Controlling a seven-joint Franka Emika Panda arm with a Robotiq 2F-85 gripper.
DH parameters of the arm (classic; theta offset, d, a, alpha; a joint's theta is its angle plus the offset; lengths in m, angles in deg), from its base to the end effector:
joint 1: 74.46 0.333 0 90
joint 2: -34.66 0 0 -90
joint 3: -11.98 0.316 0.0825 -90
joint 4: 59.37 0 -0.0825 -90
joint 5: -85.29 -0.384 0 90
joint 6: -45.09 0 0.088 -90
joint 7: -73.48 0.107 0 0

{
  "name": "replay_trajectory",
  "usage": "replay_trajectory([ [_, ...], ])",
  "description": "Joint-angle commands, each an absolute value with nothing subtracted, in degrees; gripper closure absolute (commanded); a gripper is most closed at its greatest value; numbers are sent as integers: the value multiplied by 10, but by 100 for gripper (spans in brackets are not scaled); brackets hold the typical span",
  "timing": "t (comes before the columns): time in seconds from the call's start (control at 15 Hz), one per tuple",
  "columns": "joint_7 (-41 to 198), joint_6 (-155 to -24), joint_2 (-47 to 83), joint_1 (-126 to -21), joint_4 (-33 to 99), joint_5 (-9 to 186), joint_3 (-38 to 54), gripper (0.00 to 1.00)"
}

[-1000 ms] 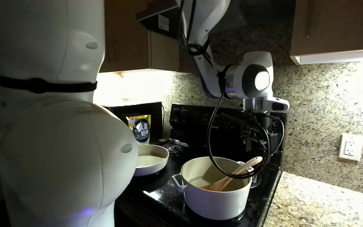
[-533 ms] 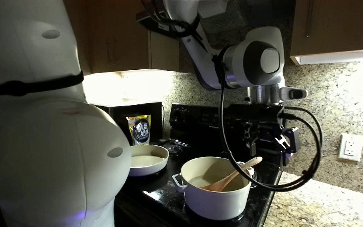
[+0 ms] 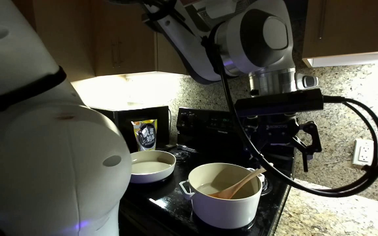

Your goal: Stir the contents of the white pot with the cooking stick

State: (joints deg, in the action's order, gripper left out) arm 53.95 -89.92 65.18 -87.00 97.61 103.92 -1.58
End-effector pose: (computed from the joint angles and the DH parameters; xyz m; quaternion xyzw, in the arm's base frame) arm 0.3351 -0.1631 0.3876 0.9934 0.0611 0.0449 0.0860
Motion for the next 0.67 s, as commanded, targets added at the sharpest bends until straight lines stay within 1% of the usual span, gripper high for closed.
replay_trajectory([
  [0.0, 446, -874, 711, -862, 991, 1063, -25, 0],
  [0.07, 434, -868, 717, -858, 985, 1062, -24, 0],
  [0.13, 472, -883, 690, -865, 980, 1050, -20, 0],
  [0.6, 454, -874, 710, -858, 980, 1052, -22, 0],
])
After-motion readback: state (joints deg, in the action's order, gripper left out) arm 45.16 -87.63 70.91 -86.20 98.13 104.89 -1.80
